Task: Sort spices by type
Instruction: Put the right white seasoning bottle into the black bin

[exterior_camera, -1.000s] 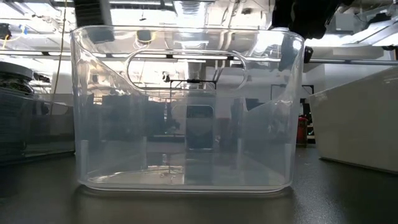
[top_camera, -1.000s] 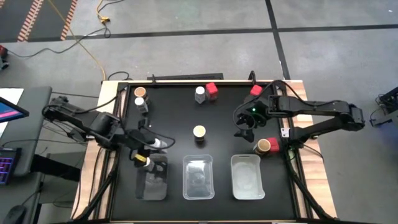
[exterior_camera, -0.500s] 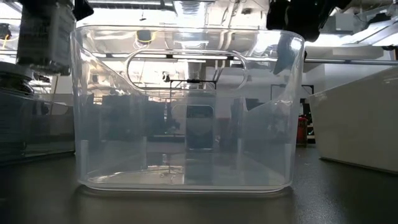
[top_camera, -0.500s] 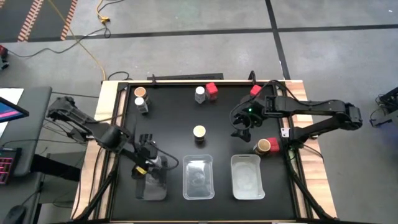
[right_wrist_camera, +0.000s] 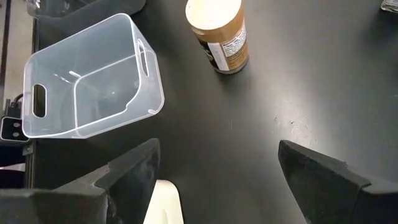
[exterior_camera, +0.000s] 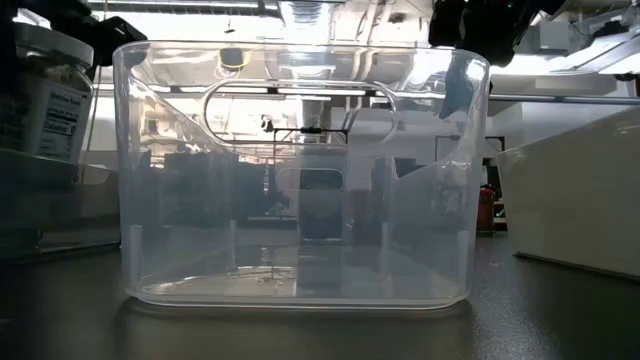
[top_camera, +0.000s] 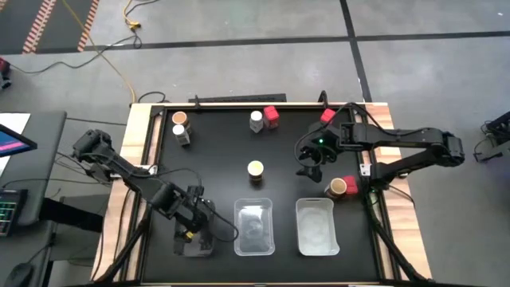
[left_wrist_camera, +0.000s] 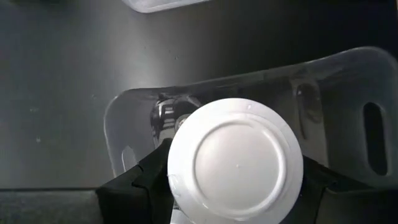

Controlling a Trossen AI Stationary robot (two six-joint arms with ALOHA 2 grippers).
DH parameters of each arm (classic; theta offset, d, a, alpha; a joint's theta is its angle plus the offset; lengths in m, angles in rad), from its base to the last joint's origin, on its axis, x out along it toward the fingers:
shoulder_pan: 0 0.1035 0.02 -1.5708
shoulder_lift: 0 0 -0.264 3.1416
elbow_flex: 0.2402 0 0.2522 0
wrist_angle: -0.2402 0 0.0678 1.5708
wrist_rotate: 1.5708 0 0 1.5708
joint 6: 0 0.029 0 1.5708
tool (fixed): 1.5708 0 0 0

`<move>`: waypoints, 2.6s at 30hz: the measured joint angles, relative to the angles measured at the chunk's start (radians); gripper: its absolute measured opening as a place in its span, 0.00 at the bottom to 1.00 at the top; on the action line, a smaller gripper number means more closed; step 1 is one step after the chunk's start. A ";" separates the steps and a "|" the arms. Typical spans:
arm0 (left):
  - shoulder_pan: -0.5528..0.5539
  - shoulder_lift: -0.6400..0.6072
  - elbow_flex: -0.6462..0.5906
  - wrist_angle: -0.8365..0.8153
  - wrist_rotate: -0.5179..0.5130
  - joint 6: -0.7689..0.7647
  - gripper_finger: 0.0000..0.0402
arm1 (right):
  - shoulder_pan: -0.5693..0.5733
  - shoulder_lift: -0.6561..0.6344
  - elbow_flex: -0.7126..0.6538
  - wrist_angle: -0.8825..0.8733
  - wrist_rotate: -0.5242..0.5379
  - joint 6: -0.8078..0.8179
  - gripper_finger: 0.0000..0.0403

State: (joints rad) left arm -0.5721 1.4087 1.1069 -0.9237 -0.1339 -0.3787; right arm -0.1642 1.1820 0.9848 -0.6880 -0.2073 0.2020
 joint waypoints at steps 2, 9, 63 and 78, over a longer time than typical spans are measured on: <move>-0.005 0.006 0.000 0.001 -0.012 0.000 0.51 | 0.000 0.000 0.000 0.000 0.000 0.000 0.88; -0.005 0.005 0.001 0.028 0.049 -0.003 0.51 | 0.000 0.000 0.000 0.001 0.000 0.008 0.88; 0.025 0.006 0.001 0.047 0.076 0.026 0.51 | 0.000 0.000 0.000 0.034 0.000 0.008 0.88; 0.033 -0.001 -0.069 0.138 -0.011 -0.028 0.51 | 0.000 0.000 0.000 0.034 0.000 0.010 0.88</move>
State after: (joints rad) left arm -0.5392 1.4076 1.0380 -0.7857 -0.1450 -0.4067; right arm -0.1642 1.1820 0.9852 -0.6544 -0.2077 0.2123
